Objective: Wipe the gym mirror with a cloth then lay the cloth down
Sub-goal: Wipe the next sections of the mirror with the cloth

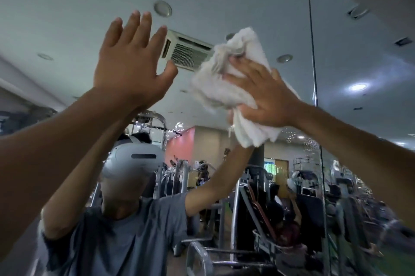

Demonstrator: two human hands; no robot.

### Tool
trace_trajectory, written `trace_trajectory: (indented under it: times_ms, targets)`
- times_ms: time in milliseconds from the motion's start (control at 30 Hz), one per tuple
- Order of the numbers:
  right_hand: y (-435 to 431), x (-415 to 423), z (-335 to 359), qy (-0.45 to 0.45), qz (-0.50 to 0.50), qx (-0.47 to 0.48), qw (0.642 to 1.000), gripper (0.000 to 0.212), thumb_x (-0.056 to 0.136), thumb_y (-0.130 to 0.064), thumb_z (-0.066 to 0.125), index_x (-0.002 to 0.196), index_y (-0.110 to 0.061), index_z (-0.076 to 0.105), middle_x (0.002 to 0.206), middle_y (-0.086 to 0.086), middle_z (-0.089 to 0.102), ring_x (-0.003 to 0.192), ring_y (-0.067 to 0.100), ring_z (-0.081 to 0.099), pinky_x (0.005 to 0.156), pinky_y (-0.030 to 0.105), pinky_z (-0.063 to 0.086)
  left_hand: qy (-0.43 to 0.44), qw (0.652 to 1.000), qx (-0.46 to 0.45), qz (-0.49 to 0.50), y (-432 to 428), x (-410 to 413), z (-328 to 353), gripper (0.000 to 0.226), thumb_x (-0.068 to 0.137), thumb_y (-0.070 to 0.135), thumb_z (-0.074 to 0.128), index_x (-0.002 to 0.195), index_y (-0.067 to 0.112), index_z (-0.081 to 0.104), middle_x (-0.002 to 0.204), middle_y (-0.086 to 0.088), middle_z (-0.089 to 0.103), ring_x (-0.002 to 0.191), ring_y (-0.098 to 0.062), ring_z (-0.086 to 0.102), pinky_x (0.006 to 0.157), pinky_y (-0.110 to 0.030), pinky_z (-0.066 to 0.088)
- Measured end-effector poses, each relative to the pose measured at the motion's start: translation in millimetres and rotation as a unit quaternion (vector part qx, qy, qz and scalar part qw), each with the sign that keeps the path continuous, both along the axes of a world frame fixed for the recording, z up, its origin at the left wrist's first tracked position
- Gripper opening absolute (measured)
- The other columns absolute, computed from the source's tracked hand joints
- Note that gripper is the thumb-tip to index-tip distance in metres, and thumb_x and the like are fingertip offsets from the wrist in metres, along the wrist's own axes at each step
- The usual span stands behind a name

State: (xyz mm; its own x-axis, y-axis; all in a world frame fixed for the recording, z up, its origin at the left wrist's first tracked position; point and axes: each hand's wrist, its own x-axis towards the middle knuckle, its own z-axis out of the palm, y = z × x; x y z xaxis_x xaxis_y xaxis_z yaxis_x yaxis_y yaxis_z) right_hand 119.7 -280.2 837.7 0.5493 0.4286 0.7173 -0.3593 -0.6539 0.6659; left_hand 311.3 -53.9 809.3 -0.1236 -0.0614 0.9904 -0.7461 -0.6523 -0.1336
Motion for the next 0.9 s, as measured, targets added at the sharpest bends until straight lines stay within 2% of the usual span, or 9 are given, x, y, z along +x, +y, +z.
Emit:
trace_trajectory:
  times_ms: [100, 167, 267, 367, 467, 567, 700, 800, 900]
  targets:
    - [14.8, 9.6, 38.1, -0.162, 0.020, 0.259, 0.952, 0.070, 0.093, -0.056, 0.036, 0.156, -0.038, 0.013, 0.166, -0.003, 0.006, 0.150, 0.019, 0.006, 0.113, 0.062, 0.012, 0.005, 1.000, -0.010, 0.012, -3.1, -1.7, -1.4, 0.079, 0.092, 0.054, 0.014, 0.159, 0.013, 0.021, 0.167, -0.018, 0.012, 0.155, -0.030, 0.005, 0.125, -0.047, 0.001]
    - [39.0, 34.6, 46.7, -0.252, 0.027, 0.317, 0.914, 0.065, 0.098, -0.051, 0.035, 0.157, -0.034, 0.013, 0.166, -0.001, 0.008, 0.150, 0.021, 0.006, 0.114, 0.060, 0.010, 0.009, 1.000, -0.017, 0.012, -4.5, -2.5, -6.3, 0.078, 0.092, 0.053, 0.013, 0.159, 0.013, 0.022, 0.167, -0.017, 0.013, 0.155, -0.030, 0.006, 0.125, -0.047, 0.002]
    - [64.9, 63.7, 15.9, -0.276, 0.023, 0.233, 0.932, 0.066, 0.097, -0.053, 0.033, 0.157, -0.031, 0.016, 0.165, 0.004, 0.014, 0.151, 0.024, 0.012, 0.114, 0.060, 0.014, 0.008, 1.000, -0.017, 0.006, -4.5, -2.7, -15.6, 0.076, 0.093, 0.051, 0.016, 0.158, 0.014, 0.024, 0.166, -0.016, 0.015, 0.155, -0.029, 0.008, 0.124, -0.046, 0.003]
    - [57.9, 56.8, -29.5, -0.119, 0.057, 0.035, 0.991, 0.070, 0.092, -0.057, 0.030, 0.156, -0.031, 0.022, 0.164, 0.006, 0.019, 0.151, 0.025, 0.016, 0.113, 0.063, 0.011, 0.006, 1.000, -0.003, -0.004, -0.4, -0.4, -19.8, 0.076, 0.093, 0.055, 0.023, 0.158, 0.015, 0.027, 0.166, -0.016, 0.017, 0.155, -0.029, 0.010, 0.124, -0.044, 0.004]
    - [22.3, 29.2, -21.4, 0.012, 0.055, -0.116, 0.992, 0.070, 0.088, -0.058, 0.038, 0.152, -0.032, 0.024, 0.161, 0.006, 0.025, 0.147, 0.025, 0.022, 0.109, 0.060, 0.013, 0.006, 1.000, 0.022, 0.010, 4.4, 0.9, -28.6, 0.083, 0.092, 0.063, 0.020, 0.160, 0.016, 0.019, 0.167, -0.016, 0.010, 0.156, -0.028, 0.004, 0.124, -0.045, 0.001]
    - [9.4, 18.1, 7.3, -0.095, 0.048, 0.006, 0.994, 0.076, 0.082, -0.065, 0.040, 0.151, -0.034, 0.029, 0.155, 0.009, 0.035, 0.138, 0.030, 0.033, 0.107, 0.059, 0.031, 0.009, 1.000, 0.019, 0.011, 5.0, 1.5, -43.8, 0.078, 0.095, 0.057, 0.014, 0.161, 0.018, 0.015, 0.168, -0.012, 0.005, 0.156, -0.026, 0.000, 0.124, -0.042, -0.003]
    - [57.5, 54.2, 23.4, -0.293, 0.029, 0.203, 0.934, 0.081, 0.082, -0.066, 0.047, 0.153, -0.033, 0.027, 0.142, 0.008, 0.040, 0.126, 0.030, 0.037, 0.094, 0.047, 0.034, 0.006, 1.000, 0.019, -0.001, 8.2, 2.8, -48.7, 0.074, 0.096, 0.055, 0.019, 0.161, 0.018, 0.020, 0.168, -0.011, 0.010, 0.156, -0.025, 0.004, 0.124, -0.042, 0.000]
    - [79.4, 65.3, -5.7, -0.260, 0.022, 0.085, 0.962, 0.072, 0.084, -0.065, 0.042, 0.149, -0.034, 0.037, 0.131, 0.009, 0.047, 0.117, 0.029, 0.042, 0.087, 0.044, 0.033, -0.003, 1.000, 0.019, -0.010, 9.4, 4.1, -47.5, 0.073, 0.095, 0.053, 0.024, 0.159, 0.016, 0.027, 0.166, -0.013, 0.017, 0.155, -0.027, 0.010, 0.124, -0.043, 0.003]
    - [51.4, 45.3, -41.4, -0.103, 0.072, -0.059, 0.990, 0.069, 0.082, -0.060, 0.042, 0.146, -0.034, 0.041, 0.132, 0.012, 0.050, 0.115, 0.029, 0.044, 0.089, 0.044, 0.033, -0.003, 1.000, 0.024, -0.003, 9.7, 5.6, -48.2, 0.075, 0.096, 0.057, 0.022, 0.159, 0.017, 0.025, 0.167, -0.013, 0.015, 0.155, -0.026, 0.008, 0.124, -0.041, 0.001]
